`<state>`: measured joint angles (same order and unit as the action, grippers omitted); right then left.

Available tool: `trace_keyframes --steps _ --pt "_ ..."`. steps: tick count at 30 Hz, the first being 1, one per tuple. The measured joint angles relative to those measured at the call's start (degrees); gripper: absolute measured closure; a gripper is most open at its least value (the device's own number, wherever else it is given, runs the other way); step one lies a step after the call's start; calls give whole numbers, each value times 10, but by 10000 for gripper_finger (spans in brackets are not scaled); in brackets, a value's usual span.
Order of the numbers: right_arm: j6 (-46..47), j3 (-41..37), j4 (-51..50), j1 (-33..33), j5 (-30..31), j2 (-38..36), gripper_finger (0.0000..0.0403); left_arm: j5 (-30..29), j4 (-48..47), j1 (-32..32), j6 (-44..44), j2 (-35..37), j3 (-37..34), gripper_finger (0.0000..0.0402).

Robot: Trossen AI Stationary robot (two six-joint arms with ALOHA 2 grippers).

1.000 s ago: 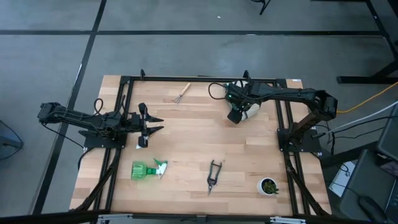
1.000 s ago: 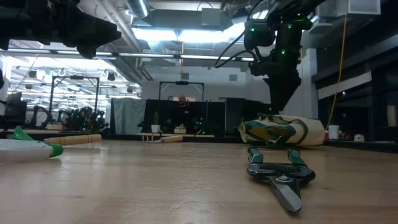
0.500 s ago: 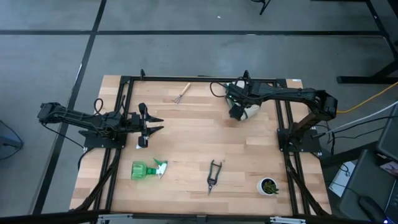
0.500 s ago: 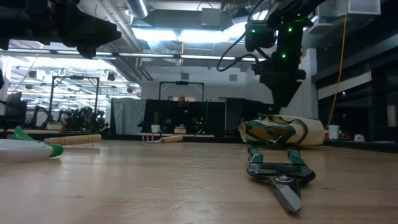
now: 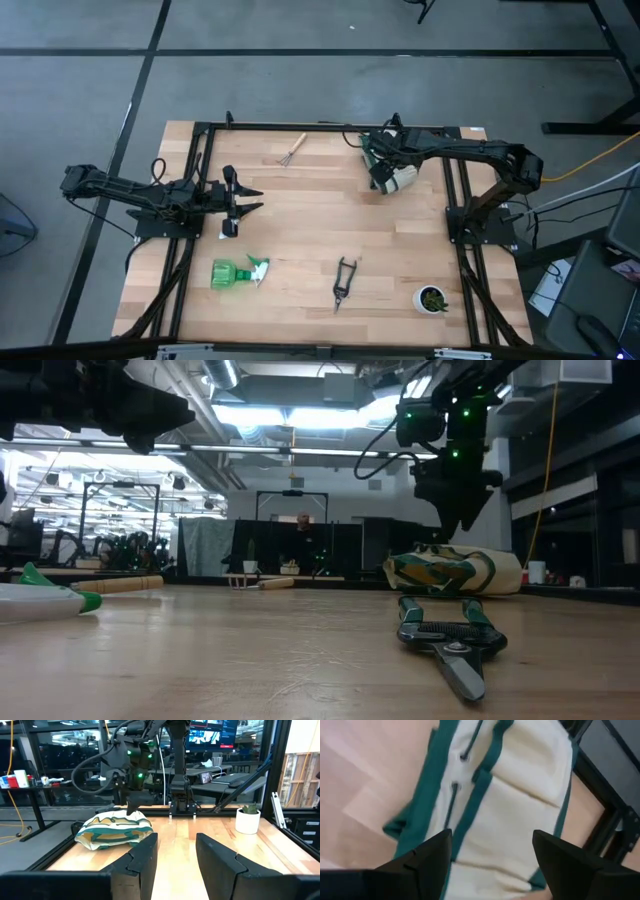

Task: Pick & Place Garden tools in Gardening bag
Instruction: Prepare the gardening bag

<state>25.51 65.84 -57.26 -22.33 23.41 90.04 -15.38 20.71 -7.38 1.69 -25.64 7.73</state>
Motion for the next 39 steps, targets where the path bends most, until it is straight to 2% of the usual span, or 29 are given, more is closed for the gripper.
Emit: trace_keyframes --steps 11,24,34,39 --pt "2 -1 55 -5 2 0 121 0 0 0 0 0 0 272" --pt "12 -56 97 -5 2 3 121 0 0 0 0 0 0 272" --pt "-4 -56 87 -5 53 3 121 0 0 0 0 0 0 272" --pt "-4 -56 78 -9 59 3 121 0 0 0 0 0 0 272"
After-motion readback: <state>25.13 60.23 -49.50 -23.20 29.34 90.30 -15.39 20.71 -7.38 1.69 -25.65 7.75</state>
